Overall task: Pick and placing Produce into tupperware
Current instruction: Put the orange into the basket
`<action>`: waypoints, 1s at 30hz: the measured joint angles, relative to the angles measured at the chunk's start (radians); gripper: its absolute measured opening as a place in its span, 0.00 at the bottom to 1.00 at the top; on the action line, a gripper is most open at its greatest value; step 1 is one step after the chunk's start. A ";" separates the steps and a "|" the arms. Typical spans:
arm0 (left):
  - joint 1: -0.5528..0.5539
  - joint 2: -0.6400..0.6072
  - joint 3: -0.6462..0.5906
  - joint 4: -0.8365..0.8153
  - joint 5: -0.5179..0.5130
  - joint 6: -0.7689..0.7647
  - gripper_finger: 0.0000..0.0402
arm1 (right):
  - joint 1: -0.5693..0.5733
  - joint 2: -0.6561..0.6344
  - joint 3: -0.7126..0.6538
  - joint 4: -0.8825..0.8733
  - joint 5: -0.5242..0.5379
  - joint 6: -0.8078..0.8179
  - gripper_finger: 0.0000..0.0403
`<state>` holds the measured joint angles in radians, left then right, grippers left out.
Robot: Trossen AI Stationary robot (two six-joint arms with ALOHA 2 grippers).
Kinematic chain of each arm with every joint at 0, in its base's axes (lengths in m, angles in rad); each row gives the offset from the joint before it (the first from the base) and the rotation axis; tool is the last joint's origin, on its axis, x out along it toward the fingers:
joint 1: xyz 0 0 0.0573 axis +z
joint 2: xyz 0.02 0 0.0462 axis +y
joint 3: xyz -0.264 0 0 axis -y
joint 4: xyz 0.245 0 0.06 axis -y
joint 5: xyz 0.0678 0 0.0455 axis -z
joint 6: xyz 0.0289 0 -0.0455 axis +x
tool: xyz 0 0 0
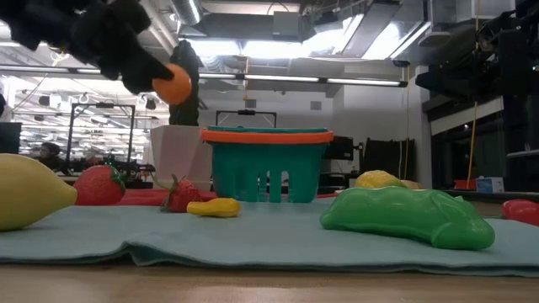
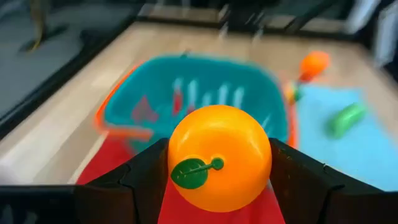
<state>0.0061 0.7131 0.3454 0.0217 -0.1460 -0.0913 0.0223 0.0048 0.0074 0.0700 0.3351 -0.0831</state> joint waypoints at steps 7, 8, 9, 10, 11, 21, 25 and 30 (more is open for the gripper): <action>0.000 -0.042 -0.066 0.095 0.015 0.019 0.58 | 0.000 0.000 0.000 0.000 0.000 0.000 0.18; 0.000 -0.042 -0.067 0.095 -0.003 0.018 0.58 | 0.000 0.000 0.000 0.000 0.000 0.001 0.18; 0.000 -0.041 -0.068 0.094 -0.021 0.018 0.58 | 0.000 0.000 0.000 0.000 0.000 0.002 0.18; 0.000 -0.040 -0.068 0.095 -0.038 0.019 0.58 | 0.000 0.000 0.000 0.000 0.000 0.002 0.18; 0.000 -0.039 -0.068 0.096 -0.057 0.018 0.58 | 0.000 0.000 0.000 0.000 0.000 0.002 0.18; 0.000 -0.039 -0.068 0.102 -0.170 0.014 0.58 | 0.000 0.000 0.000 0.000 0.000 0.026 0.18; 0.000 -0.039 -0.068 0.107 -0.169 -0.009 0.58 | 0.000 0.000 0.000 0.000 0.000 0.026 0.18; 0.000 -0.036 -0.068 0.143 -0.168 -0.011 0.58 | 0.000 0.000 0.000 0.000 0.000 0.026 0.18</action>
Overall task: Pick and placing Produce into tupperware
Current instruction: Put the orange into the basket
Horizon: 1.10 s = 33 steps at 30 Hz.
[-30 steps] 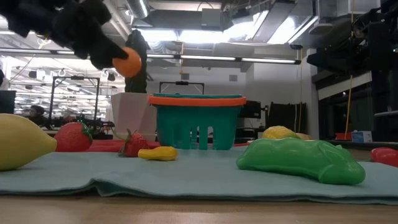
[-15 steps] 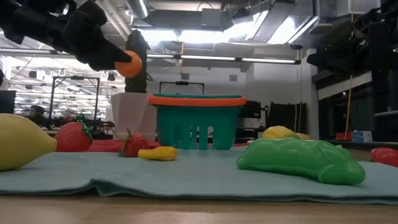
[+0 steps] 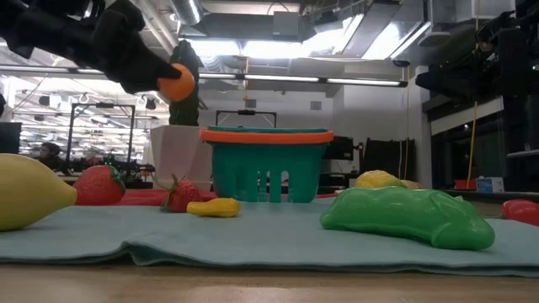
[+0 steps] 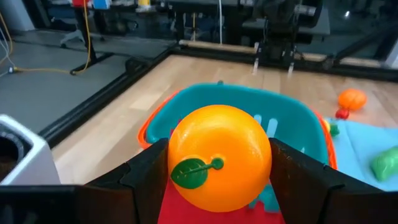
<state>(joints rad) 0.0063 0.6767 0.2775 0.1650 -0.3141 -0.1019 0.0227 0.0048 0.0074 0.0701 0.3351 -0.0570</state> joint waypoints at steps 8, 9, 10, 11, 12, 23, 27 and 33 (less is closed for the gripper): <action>0.000 0.137 0.007 0.098 0.001 0.030 0.58 | 0.000 0.000 0.000 0.000 0.000 0.016 0.18; 0.000 0.161 0.020 0.097 0.001 0.030 0.58 | 0.000 0.000 0.000 0.000 0.000 0.023 0.18; 0.000 0.185 0.038 0.100 0.001 0.032 0.58 | 0.000 0.000 0.000 0.000 0.000 0.026 0.18; 0.000 0.207 0.057 0.101 0.001 0.036 0.58 | 0.000 0.000 0.000 0.000 0.000 0.026 0.18; 0.000 0.229 0.078 0.098 0.001 0.048 0.58 | 0.000 0.000 0.000 0.000 0.000 0.026 0.18; 0.033 0.431 0.295 -0.007 0.076 0.139 0.58 | 0.000 0.000 0.000 0.000 0.000 0.026 0.18; 0.062 0.509 0.348 -0.010 0.131 0.139 0.58 | 0.000 0.000 0.000 0.000 0.000 0.026 0.18; 0.100 0.596 0.448 -0.082 0.187 0.188 0.58 | 0.000 0.000 0.000 0.000 0.000 0.027 0.18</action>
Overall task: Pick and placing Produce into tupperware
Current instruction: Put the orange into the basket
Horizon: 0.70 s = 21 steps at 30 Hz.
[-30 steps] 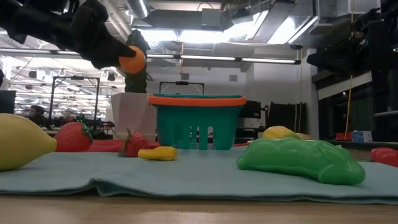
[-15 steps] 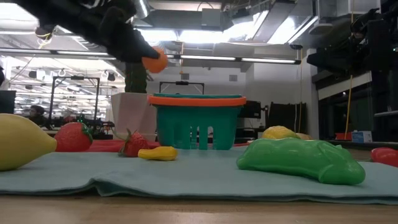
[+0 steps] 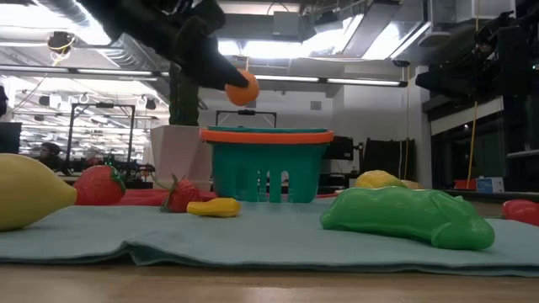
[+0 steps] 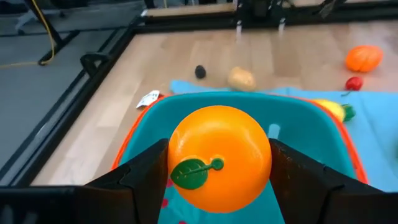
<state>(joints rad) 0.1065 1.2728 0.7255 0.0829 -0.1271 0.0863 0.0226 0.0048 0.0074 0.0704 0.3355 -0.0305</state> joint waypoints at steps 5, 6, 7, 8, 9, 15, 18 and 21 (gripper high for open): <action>0.026 0.045 0.089 -0.137 0.002 0.003 0.58 | 0.000 0.000 0.000 0.000 0.000 0.002 0.18; 0.028 0.055 0.104 -0.154 0.008 0.004 0.58 | 0.000 0.000 0.000 0.000 0.000 0.003 0.18; 0.032 0.064 0.119 -0.171 0.021 0.004 0.58 | 0.000 0.000 0.000 0.000 0.000 0.003 0.18; 0.035 0.075 0.135 -0.190 0.037 0.005 0.58 | 0.000 0.000 0.000 0.000 0.000 0.003 0.18; 0.038 0.085 0.151 -0.211 0.049 0.006 0.58 | 0.000 0.000 0.000 0.000 0.000 0.003 0.18; 0.038 0.157 0.264 -0.378 0.067 0.031 0.58 | 0.000 0.000 0.000 0.000 0.000 0.003 0.18; 0.038 0.184 0.318 -0.462 0.067 0.040 0.58 | 0.000 0.000 0.000 0.000 0.000 0.003 0.18; 0.038 0.201 0.351 -0.479 0.067 0.060 0.58 | 0.000 0.001 0.000 0.000 0.000 0.003 0.18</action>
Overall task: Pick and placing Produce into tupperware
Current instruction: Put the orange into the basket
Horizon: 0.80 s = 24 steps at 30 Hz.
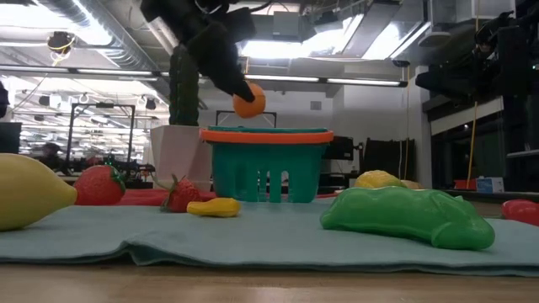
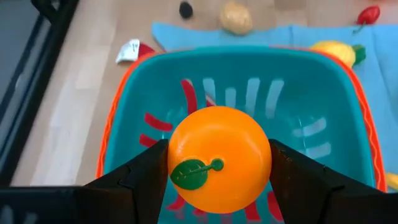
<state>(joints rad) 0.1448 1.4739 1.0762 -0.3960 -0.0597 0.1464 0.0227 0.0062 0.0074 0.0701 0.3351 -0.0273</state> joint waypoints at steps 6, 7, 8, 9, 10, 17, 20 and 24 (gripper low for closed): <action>0.002 0.033 0.021 0.004 0.000 0.025 0.58 | 0.000 0.001 0.000 0.000 0.000 0.000 0.18; 0.002 0.038 0.023 0.012 -0.001 0.025 0.58 | 0.000 0.001 0.000 0.000 0.000 0.000 0.18; 0.002 0.042 0.023 0.022 0.000 0.026 0.58 | 0.000 0.002 0.000 0.000 0.000 -0.001 0.18; 0.002 0.044 0.023 0.020 0.000 0.030 0.58 | 0.000 0.003 0.000 0.000 0.000 -0.001 0.18; 0.002 0.044 0.023 0.021 -0.001 0.038 0.58 | 0.000 0.003 0.000 0.000 0.000 -0.002 0.18; 0.018 0.048 0.023 0.047 0.006 0.051 0.58 | 0.000 0.005 0.000 0.000 0.000 -0.003 0.18; 0.030 0.063 0.024 0.069 0.047 0.051 0.58 | 0.000 0.005 0.000 0.000 0.000 -0.003 0.18; 0.038 0.101 0.025 0.090 0.076 0.055 0.58 | 0.000 0.006 0.000 0.000 0.000 -0.003 0.18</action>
<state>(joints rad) 0.1824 1.5746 1.1010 -0.3064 0.0165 0.2016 0.0225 0.0120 0.0074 0.0700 0.3351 -0.0302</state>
